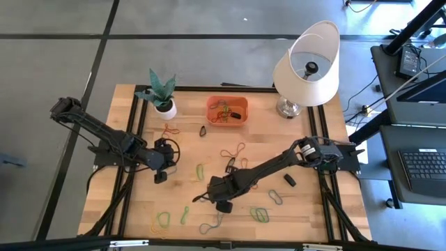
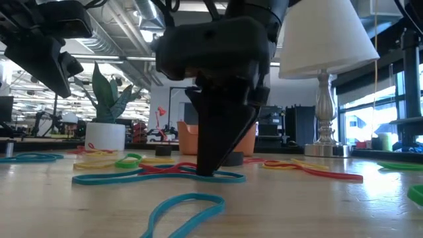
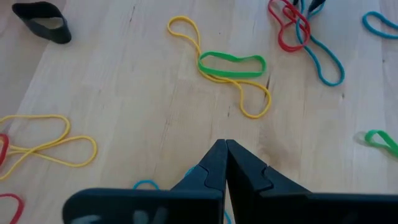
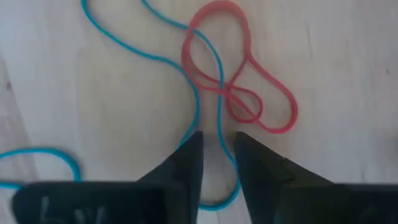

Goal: Pick and place rubber bands into bin
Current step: Put the blue rubber band into the orange bin

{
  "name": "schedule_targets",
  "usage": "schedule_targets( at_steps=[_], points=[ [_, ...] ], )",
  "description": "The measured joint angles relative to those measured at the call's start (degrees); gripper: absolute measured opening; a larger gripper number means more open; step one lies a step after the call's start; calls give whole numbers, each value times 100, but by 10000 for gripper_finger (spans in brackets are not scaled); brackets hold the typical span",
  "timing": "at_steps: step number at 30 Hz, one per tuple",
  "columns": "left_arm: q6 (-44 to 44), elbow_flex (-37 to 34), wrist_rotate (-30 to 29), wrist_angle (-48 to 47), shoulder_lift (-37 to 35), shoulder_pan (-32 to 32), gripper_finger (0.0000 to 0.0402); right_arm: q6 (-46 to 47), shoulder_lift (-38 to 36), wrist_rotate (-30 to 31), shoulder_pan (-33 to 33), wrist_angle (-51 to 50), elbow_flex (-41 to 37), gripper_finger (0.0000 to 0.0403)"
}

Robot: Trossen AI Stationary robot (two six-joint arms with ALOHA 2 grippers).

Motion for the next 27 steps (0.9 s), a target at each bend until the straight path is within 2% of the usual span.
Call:
schedule_targets(
  at_steps=[6, 12, 16, 23, 27],
  points=[
    [0, 0, 2, 2, 0, 0, 3, 209, 50, -131, -12, -38, 6, 13],
    [89, 0, 2, -1, 0, 0, 3, 142, 8, -292, 45, -599, 394, 4],
    [149, 0, 0, 14, 0, 0, 3, 88, -146, -304, 68, -1030, 969, 4],
    [150, 0, 7, 10, 0, 0, 3, -256, -160, -192, 48, -1785, 2074, 2],
    [195, 0, 9, 5, 0, 0, 3, -348, -160, 96, 49, -2322, 2611, 2]
  ],
)
